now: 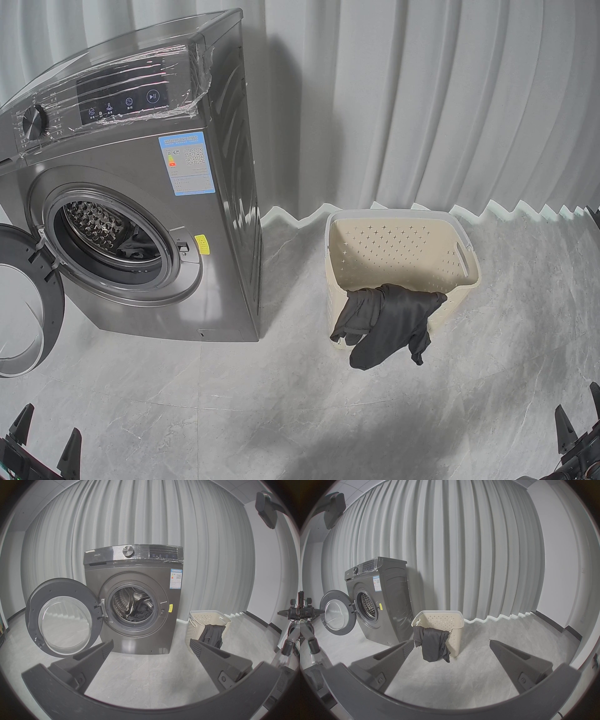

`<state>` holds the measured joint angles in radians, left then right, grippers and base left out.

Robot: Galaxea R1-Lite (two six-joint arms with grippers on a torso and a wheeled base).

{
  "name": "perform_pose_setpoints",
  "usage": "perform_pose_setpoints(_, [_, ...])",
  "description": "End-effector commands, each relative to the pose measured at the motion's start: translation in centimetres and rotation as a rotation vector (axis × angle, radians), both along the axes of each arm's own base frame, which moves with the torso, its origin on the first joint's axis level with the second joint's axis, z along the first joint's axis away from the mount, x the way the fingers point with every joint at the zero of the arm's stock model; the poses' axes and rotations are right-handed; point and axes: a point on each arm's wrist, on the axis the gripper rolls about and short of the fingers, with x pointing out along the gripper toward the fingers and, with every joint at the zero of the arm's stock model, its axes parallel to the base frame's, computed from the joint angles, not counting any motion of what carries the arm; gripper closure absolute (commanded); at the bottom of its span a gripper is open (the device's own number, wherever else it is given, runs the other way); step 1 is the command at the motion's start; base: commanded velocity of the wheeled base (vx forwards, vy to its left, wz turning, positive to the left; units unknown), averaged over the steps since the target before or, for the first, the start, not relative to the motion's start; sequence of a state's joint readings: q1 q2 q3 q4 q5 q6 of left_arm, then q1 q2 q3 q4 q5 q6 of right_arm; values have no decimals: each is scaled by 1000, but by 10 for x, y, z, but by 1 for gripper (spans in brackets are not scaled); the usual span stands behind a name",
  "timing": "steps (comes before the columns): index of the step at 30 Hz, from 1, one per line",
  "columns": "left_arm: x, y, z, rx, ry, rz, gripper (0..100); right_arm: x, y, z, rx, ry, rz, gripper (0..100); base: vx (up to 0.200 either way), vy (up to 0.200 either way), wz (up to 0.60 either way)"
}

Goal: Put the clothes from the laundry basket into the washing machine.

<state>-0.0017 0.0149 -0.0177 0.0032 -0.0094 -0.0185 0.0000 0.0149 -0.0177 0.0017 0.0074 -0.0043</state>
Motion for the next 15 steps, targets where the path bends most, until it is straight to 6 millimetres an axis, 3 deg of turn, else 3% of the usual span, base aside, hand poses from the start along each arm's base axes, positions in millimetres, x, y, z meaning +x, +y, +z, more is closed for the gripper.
perform_pose_setpoints(1, [0,0,-5,-8,3,2,0,0,0,-5,0,6,0,0,0,-200,0])
perform_pose_setpoints(6, [0,0,-5,-12,1,6,0,0,0,-5,0,6,0,0,0,-200,0])
perform_pose_setpoints(15, [0,0,-5,-12,1,5,0,0,0,-5,0,6,0,0,0,0,0])
